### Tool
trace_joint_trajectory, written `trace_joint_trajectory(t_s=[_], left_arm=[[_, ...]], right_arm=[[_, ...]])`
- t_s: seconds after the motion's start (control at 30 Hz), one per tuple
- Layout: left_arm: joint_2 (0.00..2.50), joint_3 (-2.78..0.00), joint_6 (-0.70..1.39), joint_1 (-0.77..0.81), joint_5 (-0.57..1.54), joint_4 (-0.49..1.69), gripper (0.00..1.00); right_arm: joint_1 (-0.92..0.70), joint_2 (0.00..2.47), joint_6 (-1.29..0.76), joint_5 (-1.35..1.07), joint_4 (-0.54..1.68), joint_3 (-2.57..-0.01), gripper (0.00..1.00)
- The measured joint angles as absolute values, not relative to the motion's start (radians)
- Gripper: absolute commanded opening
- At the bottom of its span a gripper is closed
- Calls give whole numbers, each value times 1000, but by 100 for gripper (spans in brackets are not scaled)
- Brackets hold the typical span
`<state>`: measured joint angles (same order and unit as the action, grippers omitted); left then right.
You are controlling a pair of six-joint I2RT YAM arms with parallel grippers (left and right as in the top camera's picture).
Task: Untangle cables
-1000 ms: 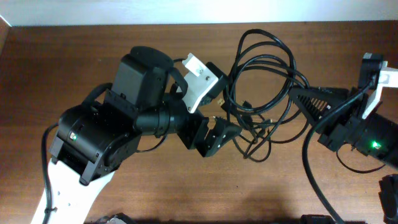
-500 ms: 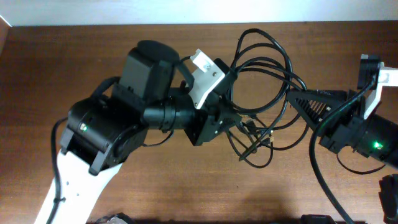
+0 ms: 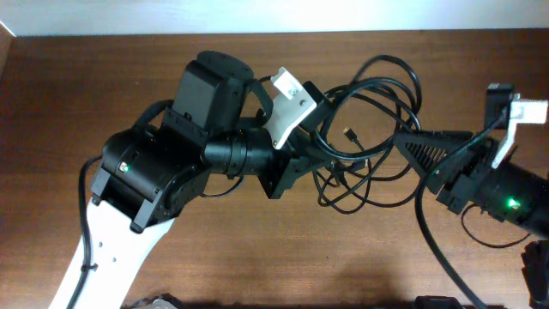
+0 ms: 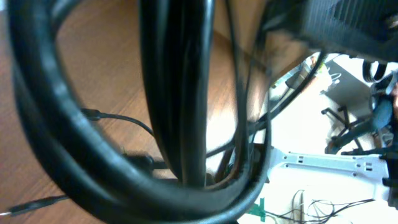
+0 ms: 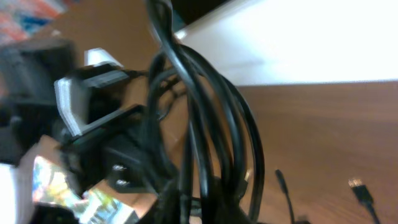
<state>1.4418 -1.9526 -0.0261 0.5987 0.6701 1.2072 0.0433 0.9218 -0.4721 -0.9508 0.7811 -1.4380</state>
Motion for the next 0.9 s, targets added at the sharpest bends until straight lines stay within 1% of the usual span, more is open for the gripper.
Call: trace_joint_trajectory(t_s=[0.13,0.23,0.37,0.5,0.7,0.9], left_arm=[[1442,-1953,-70,599,647,1221,0],[1442,-1953,-128,599,612,1260,0],[1442,-1953,-223,599,591,1304,0],[1442,-1953,-297,599,532,1359,0],[1442,-1953,-421,599,405,1477,0],[1442,-1953,-503,599,366,1493,0]], right_arm=[[43,921,-393,-840,934,-1439,57],[43,922,-284,-756,1050,-1438,63],[43,921,-118,-704,1170,-1438,63],[43,921,-24,-648,1202,-1438,63],[43,922,10,-625,1202,-1438,63],[43,921,80,-706,1202,-1438,63]])
